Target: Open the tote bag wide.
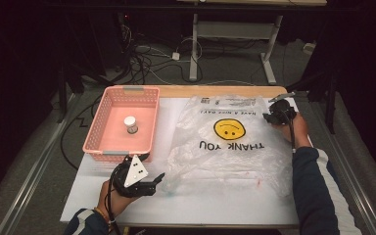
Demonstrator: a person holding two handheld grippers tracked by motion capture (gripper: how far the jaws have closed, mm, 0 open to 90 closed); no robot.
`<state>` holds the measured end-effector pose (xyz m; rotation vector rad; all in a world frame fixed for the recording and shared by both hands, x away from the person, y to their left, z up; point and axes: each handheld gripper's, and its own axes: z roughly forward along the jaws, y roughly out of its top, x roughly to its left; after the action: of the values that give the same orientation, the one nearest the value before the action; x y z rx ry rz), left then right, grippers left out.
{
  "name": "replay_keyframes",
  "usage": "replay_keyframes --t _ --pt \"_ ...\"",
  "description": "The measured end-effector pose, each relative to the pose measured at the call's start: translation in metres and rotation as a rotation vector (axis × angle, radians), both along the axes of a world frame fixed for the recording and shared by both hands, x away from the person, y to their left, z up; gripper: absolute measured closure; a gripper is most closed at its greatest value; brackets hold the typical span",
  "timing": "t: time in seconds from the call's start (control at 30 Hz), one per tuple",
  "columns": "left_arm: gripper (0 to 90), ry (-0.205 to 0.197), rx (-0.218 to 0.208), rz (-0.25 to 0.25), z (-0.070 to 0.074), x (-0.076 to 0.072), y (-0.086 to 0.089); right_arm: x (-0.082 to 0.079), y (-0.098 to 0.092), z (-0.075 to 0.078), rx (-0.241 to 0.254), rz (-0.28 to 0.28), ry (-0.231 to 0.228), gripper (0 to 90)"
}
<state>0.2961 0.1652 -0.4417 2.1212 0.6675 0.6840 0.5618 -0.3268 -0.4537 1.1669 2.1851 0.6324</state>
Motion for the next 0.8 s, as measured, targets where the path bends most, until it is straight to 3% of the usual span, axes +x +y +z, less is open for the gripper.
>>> replay_keyframes --t 0.03,0.13,0.27,0.4,0.5,0.53,0.57,0.63,0.8 --pt "22.1 -0.019 -0.001 0.003 0.001 -0.002 0.0 0.001 0.001 0.0 -0.005 -0.004 -0.012 71.7" --pt "22.4 -0.025 -0.009 0.005 0.001 -0.003 0.001 0.004 0.002 -0.002 -0.026 -0.016 -0.027 76.6" --pt "22.4 -0.019 -0.009 0.001 0.0 -0.001 0.001 0.013 0.004 -0.008 -0.02 -0.034 0.003 88.4" --pt "22.4 -0.013 -0.008 -0.008 -0.001 0.002 0.001 0.015 0.003 -0.008 -0.021 -0.041 0.011 90.0" --pt "22.5 -0.016 -0.006 -0.012 -0.001 0.003 0.0 0.013 -0.009 -0.004 -0.051 -0.132 -0.002 90.0" --pt "22.5 -0.016 -0.006 -0.014 -0.001 0.003 0.001 0.013 -0.009 -0.004 -0.051 -0.132 -0.002 90.0" --pt "22.6 -0.018 -0.005 -0.015 -0.001 0.004 0.001 0.01 -0.021 -0.002 -0.023 -0.2 0.007 90.0" --pt "22.6 -0.02 0.0 -0.015 0.0 0.004 0.003 0.005 -0.032 -0.001 -0.005 -0.254 0.019 90.0" --pt "22.6 -0.023 0.001 -0.014 0.001 0.005 0.006 -0.018 -0.049 0.005 0.008 -0.295 0.041 90.0"
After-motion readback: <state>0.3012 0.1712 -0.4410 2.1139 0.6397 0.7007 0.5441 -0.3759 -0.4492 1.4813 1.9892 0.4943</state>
